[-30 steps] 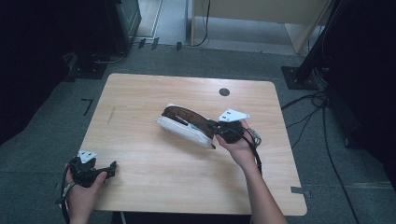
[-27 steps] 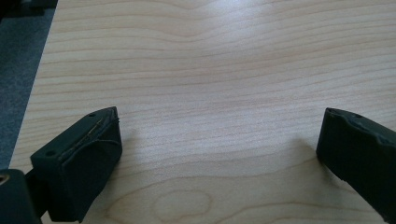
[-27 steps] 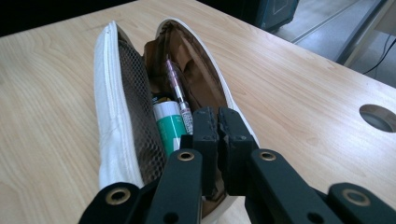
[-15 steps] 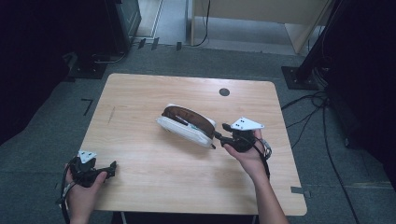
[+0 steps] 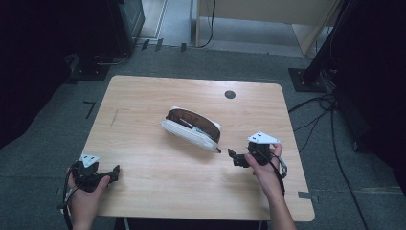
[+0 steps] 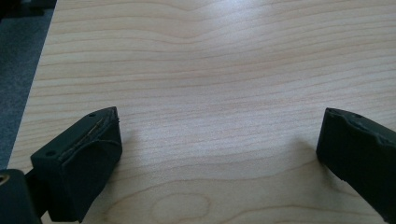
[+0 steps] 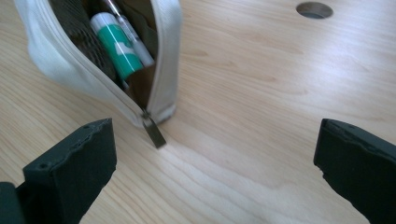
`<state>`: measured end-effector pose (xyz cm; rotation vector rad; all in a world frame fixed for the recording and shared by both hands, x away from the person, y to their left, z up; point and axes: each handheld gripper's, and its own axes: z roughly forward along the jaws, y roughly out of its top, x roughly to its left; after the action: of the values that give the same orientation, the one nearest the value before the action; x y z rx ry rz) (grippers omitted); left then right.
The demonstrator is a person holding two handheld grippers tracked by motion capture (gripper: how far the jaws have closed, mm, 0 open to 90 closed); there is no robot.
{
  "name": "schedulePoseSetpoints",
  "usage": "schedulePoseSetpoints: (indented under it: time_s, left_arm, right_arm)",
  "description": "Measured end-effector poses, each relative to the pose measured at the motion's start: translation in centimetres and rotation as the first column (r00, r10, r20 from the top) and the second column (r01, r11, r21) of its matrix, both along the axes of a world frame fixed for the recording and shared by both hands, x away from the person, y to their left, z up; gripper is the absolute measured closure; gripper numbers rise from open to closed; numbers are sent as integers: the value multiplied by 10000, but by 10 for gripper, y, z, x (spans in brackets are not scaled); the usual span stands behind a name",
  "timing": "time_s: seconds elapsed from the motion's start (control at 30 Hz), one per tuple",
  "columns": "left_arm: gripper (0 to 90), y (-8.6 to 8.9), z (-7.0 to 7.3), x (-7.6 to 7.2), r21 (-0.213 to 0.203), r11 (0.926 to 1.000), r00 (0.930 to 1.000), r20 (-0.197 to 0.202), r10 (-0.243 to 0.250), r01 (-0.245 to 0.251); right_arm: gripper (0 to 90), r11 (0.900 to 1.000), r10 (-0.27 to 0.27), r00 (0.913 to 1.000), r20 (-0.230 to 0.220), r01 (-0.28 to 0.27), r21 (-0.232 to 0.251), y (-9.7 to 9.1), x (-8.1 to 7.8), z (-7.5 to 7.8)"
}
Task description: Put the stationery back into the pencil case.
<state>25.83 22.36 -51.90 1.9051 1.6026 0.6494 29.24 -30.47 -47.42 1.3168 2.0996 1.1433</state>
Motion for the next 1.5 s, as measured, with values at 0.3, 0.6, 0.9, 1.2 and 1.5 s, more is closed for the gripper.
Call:
schedulePoseSetpoints:
  time_s: [0.3, 0.6, 0.9, 1.2, 1.5]
  left_arm:
    - [3, 0, 0, 0, -8, 10000, 10000, 12, 11, -11]
    - [3, 0, 0, 0, -7, 10000, 10000, 11, 11, -11]
    - [3, 0, 0, 0, -8, 10000, 10000, 13, 12, -12]
    - [3, 0, 0, 0, -6, 10000, 10000, 11, 11, -11]
    - [3, 0, 0, 0, -8, 10000, 10000, 13, 12, -12]
  right_arm:
    - [0, 9977, -654, 9973, -333, 648, -176, -24, -16, -18]
    - [0, 9929, -1172, 9909, -662, 1156, -280, -45, -31, -30]
    - [0, 9850, -1713, 9813, -879, 1688, -356, -69, -47, -38]
    - [0, 9731, -2300, 9665, -1143, 2273, -367, -95, -63, -43]
    - [0, 9614, -2750, 9519, -1349, 2704, -514, -118, -77, -48]
